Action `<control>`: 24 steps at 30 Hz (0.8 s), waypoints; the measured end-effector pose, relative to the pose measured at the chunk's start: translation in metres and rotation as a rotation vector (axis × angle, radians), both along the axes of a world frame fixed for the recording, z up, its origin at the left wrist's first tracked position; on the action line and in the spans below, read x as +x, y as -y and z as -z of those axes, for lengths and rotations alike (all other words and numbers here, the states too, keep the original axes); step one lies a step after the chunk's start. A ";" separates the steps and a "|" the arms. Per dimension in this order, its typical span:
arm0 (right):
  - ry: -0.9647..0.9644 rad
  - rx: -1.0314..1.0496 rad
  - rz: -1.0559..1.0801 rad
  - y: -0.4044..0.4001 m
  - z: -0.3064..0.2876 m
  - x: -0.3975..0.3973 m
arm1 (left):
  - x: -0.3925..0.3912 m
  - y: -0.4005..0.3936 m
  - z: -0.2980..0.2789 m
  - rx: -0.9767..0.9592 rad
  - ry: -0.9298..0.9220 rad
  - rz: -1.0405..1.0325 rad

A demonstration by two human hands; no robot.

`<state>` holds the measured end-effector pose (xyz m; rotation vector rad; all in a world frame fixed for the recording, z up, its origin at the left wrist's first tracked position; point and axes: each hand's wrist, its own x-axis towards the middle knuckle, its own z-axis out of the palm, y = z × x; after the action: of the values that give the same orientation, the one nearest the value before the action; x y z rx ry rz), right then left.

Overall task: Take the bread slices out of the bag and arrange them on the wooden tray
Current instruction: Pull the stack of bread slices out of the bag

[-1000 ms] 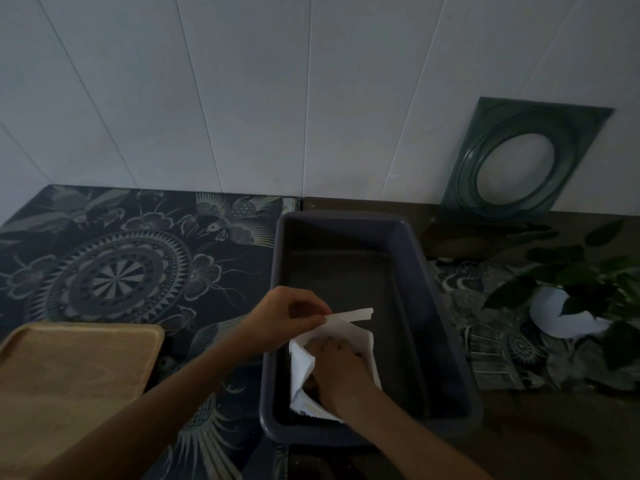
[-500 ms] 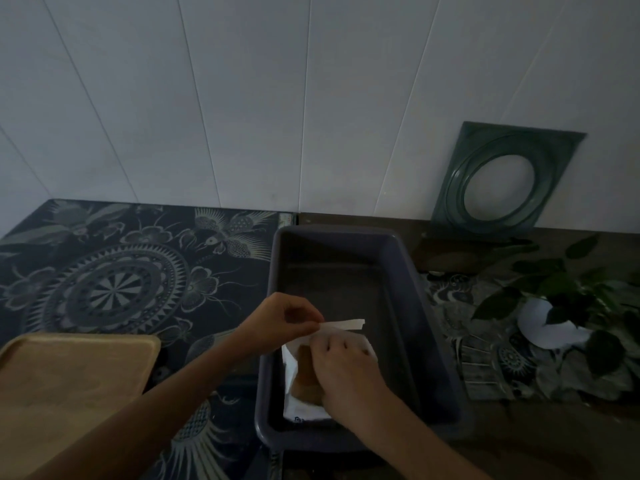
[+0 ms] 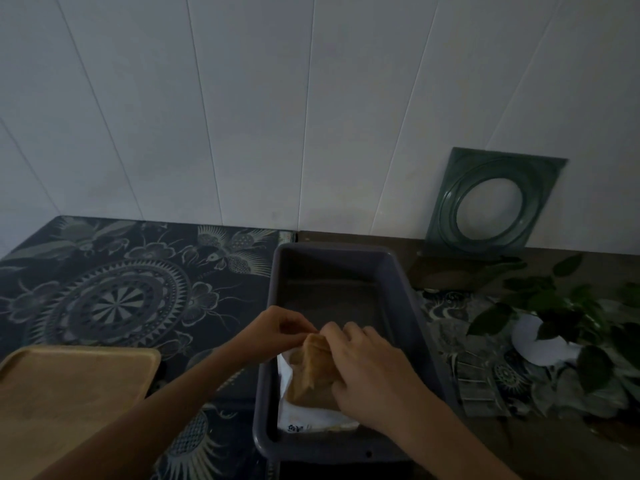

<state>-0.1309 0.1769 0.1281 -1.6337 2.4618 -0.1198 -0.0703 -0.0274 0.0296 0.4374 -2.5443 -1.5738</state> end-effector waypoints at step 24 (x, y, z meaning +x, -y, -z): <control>0.385 -0.306 0.058 -0.029 -0.093 -0.072 | 0.043 -0.008 -0.057 0.439 -0.245 0.278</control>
<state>-0.2030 0.2057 0.2215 -1.4716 2.2702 -0.7760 -0.0275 -0.0193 0.0864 -0.0814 -2.1425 -2.1420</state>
